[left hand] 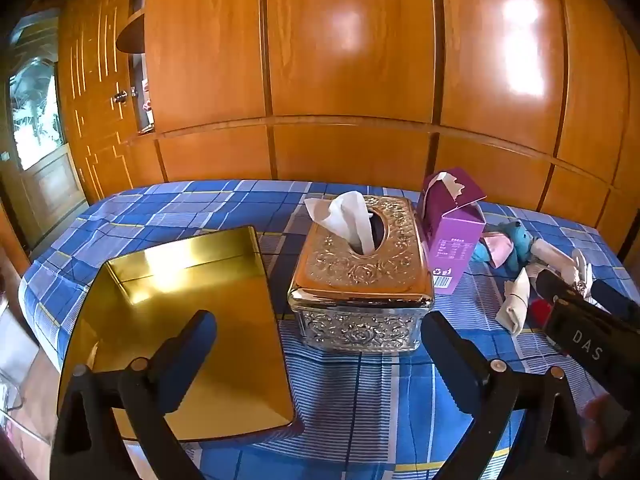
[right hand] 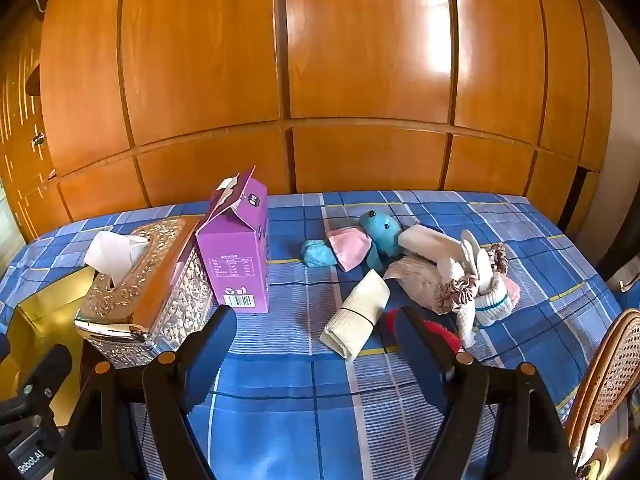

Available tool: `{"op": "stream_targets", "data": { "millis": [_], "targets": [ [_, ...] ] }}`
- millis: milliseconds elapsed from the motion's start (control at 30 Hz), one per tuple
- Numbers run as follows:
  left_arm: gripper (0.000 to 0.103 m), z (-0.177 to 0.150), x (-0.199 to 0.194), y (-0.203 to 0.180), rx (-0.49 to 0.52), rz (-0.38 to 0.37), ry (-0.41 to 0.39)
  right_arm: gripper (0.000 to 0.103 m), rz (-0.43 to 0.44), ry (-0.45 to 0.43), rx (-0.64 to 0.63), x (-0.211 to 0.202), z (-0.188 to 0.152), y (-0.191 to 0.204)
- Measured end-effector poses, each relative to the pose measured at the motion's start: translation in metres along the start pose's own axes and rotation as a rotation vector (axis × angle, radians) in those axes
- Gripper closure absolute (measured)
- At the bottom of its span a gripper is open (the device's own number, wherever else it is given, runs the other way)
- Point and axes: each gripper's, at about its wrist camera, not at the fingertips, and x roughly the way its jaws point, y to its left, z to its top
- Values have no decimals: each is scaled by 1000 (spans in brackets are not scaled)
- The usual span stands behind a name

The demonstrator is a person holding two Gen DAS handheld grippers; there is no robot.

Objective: Organize soft objects

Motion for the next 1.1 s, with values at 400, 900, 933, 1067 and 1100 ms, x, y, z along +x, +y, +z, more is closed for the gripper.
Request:
{"op": "stream_targets", "data": {
  "millis": [400,900,933,1067,1100],
  "targets": [
    [0,1,-5,3,-2,20,-15,20,-4,0,13,-3,7,6],
    [0,0,-7,6,-2,25,-13,20,6,-17,-2,-5,1,5],
    [0,-1,-7,6,-2,26,-15,20,6,-18,-3,-5,1,6],
    [0,-1,-7,6,-3,25,-14,20,7,-14,-4,-4,1,6],
    [0,-1,-7,6,-3,25,-13,20,7,-14,-5,-4,1,6]
  ]
}}
